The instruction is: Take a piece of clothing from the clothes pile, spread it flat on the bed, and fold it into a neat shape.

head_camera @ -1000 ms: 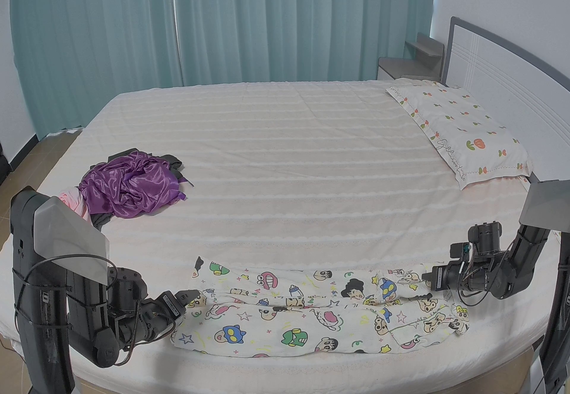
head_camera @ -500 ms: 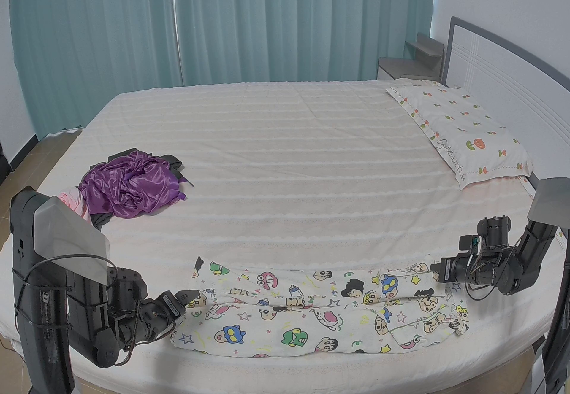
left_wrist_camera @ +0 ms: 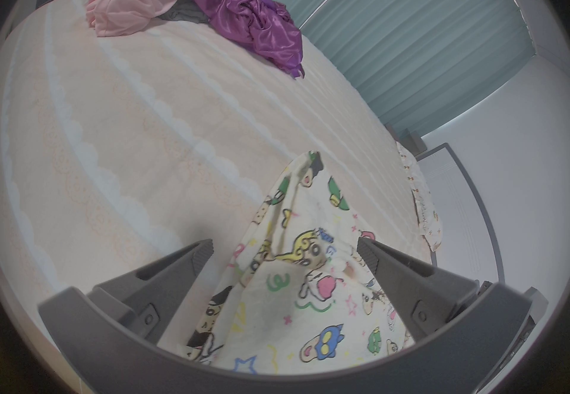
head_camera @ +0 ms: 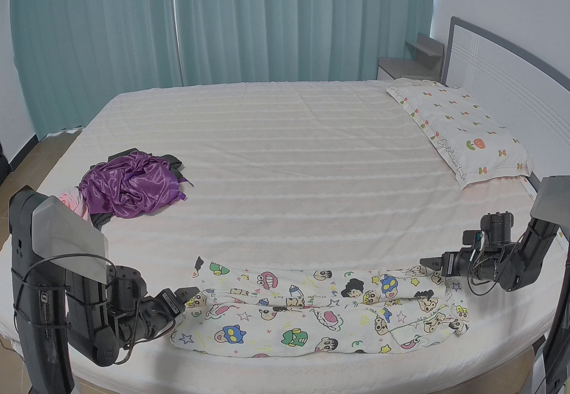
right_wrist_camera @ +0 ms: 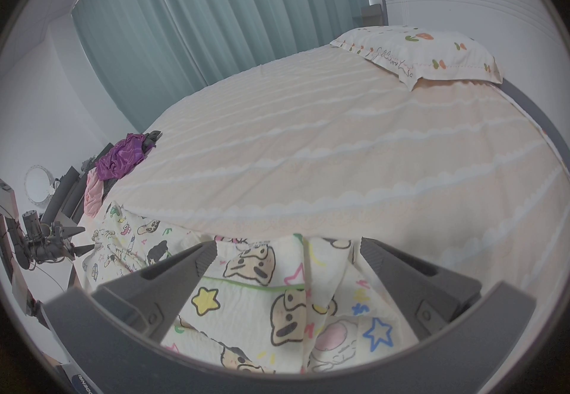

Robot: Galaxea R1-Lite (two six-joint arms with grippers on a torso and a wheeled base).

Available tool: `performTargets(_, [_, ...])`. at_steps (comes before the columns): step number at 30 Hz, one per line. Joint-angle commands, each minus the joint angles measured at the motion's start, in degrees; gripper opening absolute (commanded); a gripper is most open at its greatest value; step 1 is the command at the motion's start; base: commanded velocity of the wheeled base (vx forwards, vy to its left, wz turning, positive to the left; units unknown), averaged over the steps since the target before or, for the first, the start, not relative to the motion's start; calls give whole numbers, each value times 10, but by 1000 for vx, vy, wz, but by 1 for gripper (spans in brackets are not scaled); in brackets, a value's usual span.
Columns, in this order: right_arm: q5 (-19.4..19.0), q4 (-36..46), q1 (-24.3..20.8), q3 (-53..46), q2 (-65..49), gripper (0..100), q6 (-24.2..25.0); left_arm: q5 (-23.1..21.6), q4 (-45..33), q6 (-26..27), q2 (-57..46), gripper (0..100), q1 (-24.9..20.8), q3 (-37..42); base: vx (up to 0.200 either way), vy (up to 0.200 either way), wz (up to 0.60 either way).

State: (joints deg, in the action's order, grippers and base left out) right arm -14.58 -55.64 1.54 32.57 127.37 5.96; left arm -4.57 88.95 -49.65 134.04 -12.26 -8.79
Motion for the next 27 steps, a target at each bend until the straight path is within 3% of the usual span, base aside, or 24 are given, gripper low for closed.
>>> performTargets(1, [11, 2, -14, -14, -57, 100, 3, -5, 10, 2, -56, 100, 0, -18, 0, 0, 0])
performTargets(3, [17, 1, -22, -23, -71, 100, 5, -6, 5, 5, -62, 100, -1, -30, 0, 0, 0])
performTargets(7, [53, -2, -80, -55, -138, 100, 107, -15, -108, 104, -62, 100, 3, -115, 0, 0, 0])
performTargets(9, [75, -2, -104, -61, -159, 100, 155, -19, -174, 125, -68, 100, 12, -151, 0, 0, 0])
performTargets(12, [126, -5, -130, -81, -170, 100, 193, -69, -259, 146, -68, 100, 20, -192, 0, 0, 0])
performTargets(14, [147, -19, -137, -96, -169, 100, 197, -82, -288, 178, -62, 100, 22, -202, 0, 0, 0])
performTargets(18, [146, -98, -132, -141, -162, 100, 199, -85, -301, 203, -51, 100, 22, -216, 0, 0, 0])
performTargets(27, [146, -189, -133, -170, -109, 100, 198, -83, -331, 275, -14, 100, 19, -231, 0, 0, 0])
